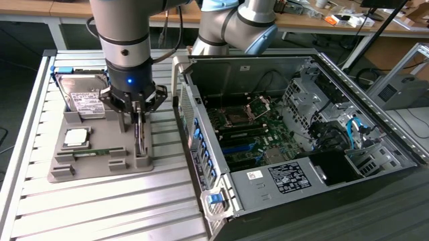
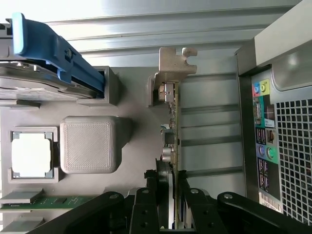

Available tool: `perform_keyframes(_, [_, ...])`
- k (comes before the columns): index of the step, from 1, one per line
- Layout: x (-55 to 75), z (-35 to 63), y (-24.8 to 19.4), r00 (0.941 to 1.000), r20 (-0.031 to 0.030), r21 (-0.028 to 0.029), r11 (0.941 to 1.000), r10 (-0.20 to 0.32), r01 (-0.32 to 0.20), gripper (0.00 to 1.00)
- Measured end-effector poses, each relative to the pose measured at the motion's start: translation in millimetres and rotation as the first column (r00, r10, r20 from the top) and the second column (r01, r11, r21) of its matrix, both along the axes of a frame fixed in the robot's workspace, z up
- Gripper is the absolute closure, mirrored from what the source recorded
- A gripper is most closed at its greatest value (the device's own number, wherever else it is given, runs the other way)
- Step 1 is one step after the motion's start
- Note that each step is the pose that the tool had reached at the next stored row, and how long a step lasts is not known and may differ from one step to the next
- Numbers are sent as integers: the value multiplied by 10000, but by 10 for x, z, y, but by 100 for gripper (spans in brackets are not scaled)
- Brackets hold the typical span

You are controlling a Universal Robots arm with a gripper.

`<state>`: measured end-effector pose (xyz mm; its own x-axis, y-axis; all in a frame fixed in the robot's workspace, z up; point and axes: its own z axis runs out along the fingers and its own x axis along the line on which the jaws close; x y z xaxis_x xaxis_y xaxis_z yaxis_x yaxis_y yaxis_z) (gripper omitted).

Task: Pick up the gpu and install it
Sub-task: 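Pick up the gpu and move the gpu toward the slot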

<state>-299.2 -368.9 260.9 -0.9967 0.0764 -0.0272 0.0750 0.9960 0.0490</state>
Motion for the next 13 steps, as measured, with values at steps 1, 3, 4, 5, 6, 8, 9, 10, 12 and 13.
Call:
perform_keyframes(1, [0, 18, 0, 10000, 0, 0, 10000, 0, 0, 73])
perform_keyframes(3, [0, 47, 0, 10000, 0, 0, 10000, 0, 0, 73])
perform_keyframes(4, [0, 56, 0, 10000, 0, 0, 10000, 0, 0, 73])
perform_keyframes(5, [0, 64, 0, 10000, 0, 0, 10000, 0, 0, 73])
perform_keyframes(6, [0, 74, 0, 10000, 0, 0, 10000, 0, 0, 73])
perform_keyframes(8, [0, 93, 0, 10000, 0, 0, 10000, 0, 0, 73])
perform_keyframes(9, [1, 106, 0, 10000, 0, 0, 10000, 0, 0, 73])
perform_keyframes(10, [1, 118, 0, 10000, -1, -1, 10000, 0, 0, 73])
perform_keyframes(12, [1, 140, 0, 10000, 0, 0, 10000, -1, 1, 73])
perform_keyframes(13, [1, 160, 0, 10000, 0, 0, 10000, 0, 0, 73])
